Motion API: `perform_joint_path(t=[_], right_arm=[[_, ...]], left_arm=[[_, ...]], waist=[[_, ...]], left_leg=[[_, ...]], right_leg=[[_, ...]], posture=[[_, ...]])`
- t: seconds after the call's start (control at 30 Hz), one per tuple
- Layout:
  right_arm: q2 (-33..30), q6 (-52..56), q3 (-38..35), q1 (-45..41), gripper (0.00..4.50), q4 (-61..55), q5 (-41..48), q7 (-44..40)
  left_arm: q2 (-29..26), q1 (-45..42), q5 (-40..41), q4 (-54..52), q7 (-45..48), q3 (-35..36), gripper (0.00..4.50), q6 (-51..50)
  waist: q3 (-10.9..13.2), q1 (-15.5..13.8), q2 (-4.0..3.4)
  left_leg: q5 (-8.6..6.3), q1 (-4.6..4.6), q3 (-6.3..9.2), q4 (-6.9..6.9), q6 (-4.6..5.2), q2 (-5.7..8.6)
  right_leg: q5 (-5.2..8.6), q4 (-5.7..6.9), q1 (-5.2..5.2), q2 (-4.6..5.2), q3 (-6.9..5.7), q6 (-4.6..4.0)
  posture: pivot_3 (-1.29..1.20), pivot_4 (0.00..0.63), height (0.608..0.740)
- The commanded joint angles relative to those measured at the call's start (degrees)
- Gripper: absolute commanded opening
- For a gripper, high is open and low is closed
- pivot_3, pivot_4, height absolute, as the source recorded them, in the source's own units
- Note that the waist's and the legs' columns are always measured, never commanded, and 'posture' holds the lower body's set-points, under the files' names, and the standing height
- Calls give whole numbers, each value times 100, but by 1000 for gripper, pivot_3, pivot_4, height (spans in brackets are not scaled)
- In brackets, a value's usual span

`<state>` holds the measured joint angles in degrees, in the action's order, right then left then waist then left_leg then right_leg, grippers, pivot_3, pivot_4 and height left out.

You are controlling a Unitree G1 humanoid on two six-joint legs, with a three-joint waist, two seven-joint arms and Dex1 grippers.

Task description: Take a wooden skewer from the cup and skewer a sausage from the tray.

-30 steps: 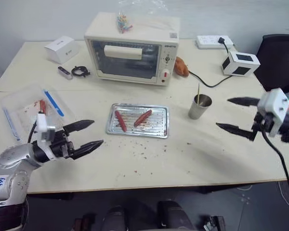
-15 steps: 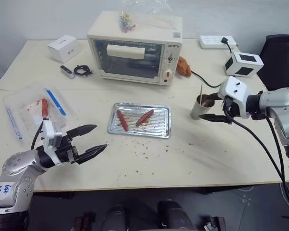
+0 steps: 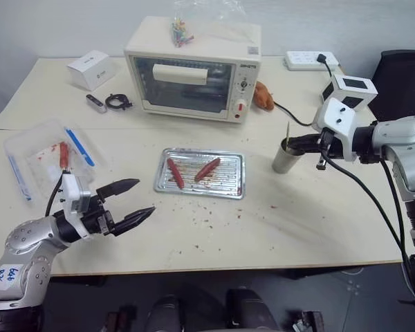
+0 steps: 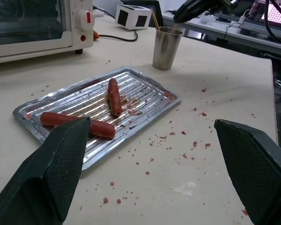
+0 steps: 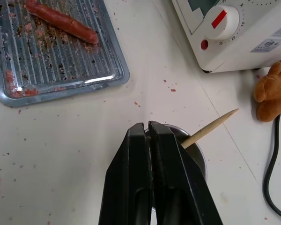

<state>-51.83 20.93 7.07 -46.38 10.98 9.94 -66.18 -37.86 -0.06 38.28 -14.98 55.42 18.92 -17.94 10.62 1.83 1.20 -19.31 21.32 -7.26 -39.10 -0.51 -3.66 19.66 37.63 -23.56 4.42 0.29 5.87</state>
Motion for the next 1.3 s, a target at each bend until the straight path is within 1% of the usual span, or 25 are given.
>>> perform_joint_path(t=[0.03, 0.13, 0.2, 0.27, 0.33, 0.4, 0.5, 0.67, 0.8, 0.83, 0.9, 1.1, 1.27, 1.3], right_arm=[[-262, -90, -224, -298, 19, 16, 12, -278], [-471, -91, -417, -512, 19, 140, 287, -796], [-580, -57, -615, -679, 19, 187, 646, -1279], [-740, 236, -843, -984, 19, 330, 1019, -1715], [-862, 694, -999, -1359, 19, 538, 1273, -1908], [-932, 1081, -1007, -1623, 19, 677, 1407, -2023], [-886, 1571, -1080, -1760, 19, 677, 1715, -2148], [-100, 2952, -1550, -1496, 19, 17, 2970, -1729], [1253, 3664, -2059, -1095, 19, -562, 4066, -679], [1531, 3699, -2139, -1024, 19, -646, 4207, -442], [1886, 3732, -2182, -889, 19, -804, 4374, -132], [2481, 3618, -1974, -533, 19, -1083, 4575, 278], [2755, 3669, -1893, -434, 19, -1184, 4781, 487], [2799, 3669, -1866, -399, 3, -1215, 4808, 510]], left_arm=[[49, -95, -16, -46, 1, -5, 4500, 144], [105, -158, -45, -6, 17, -41, 4500, 184], [136, -195, -36, 12, 25, -51, 4500, 196], [98, -200, 254, -105, 156, -82, 4500, -51], [56, -216, 499, -276, 207, -141, 4500, -337], [125, -330, 599, -321, 108, -165, 4500, -449], [300, -607, 855, -300, -151, -135, 4500, -661], [544, -1043, 1109, -265, -303, -294, 4500, -894], [917, -1469, 1185, -217, -319, -645, 4500, -965], [992, -1553, 1153, -199, -306, -723, 4500, -943], [1110, -1680, 1150, -158, -300, -801, 4500, -913], [1340, -1960, 1298, -154, -393, -827, 4500, -975], [1493, -2036, 1399, -204, -544, -788, 4500, -983], [1518, -2044, 1391, -221, -564, -800, 4304, -978]], waist=[[0, -3, 0], [2, -6, -4], [2, -3, -4], [3, -3, -5], [4, 0, -7], [4, 2, -7], [4, -2, -7], [4, 13, -7], [4, 8, -6], [4, 3, -6], [4, -10, -6], [4, -15, -6], [4, 8, -6], [4, 9, -6]], left_leg=[[0, 0, 0, 0, 0, 0], [0, 0, 0, 0, 0, 2], [0, 0, 0, 0, 0, -1], [0, 0, 1, 1, 0, -2], [0, 0, 0, 1, 0, -2], [0, 0, 1, 2, 1, -3], [-1, 0, 5, 3, 0, -4], [-1, 0, 4, 2, 0, -5], [1, 2, 9, -3, -2, -7], [1, 6, 10, -7, -2, -6], [2, 12, 13, -9, -2, -3], [2, 25, 22, -9, 0, 5], [2, 24, 22, -9, 0, 1], [2, 24, 22, -9, 0, -2]], right_leg=[[0, 0, 0, -1, 0, 0], [0, 0, -1, -1, 0, 0], [0, -1, 0, -1, -1, 0], [0, -2, 0, -2, -1, 0], [0, -1, 0, -1, 0, 0], [0, -1, 0, 0, 0, 0], [0, -3, 1, 0, -1, -1], [0, 4, 0, -1, 1, 0], [0, 24, 1, -3, -2, 1], [-2, 24, 0, -2, -3, 2], [-2, 32, -2, -3, -7, 3], [-5, 20, -3, -1, -17, 8], [-5, 23, -4, -4, -16, 9], [-5, 23, -4, -6, -16, 8]], posture=[[0, 150, 740], [0, 150, 740], [0, 150, 740], [0, 150, 740], [0, 150, 740], [0, 150, 740], [0, 150, 740], [0, 150, 740], [0, 150, 740], [0, 150, 740], [0, 150, 740], [0, 150, 740], [0, 150, 740], [0, 150, 740]])
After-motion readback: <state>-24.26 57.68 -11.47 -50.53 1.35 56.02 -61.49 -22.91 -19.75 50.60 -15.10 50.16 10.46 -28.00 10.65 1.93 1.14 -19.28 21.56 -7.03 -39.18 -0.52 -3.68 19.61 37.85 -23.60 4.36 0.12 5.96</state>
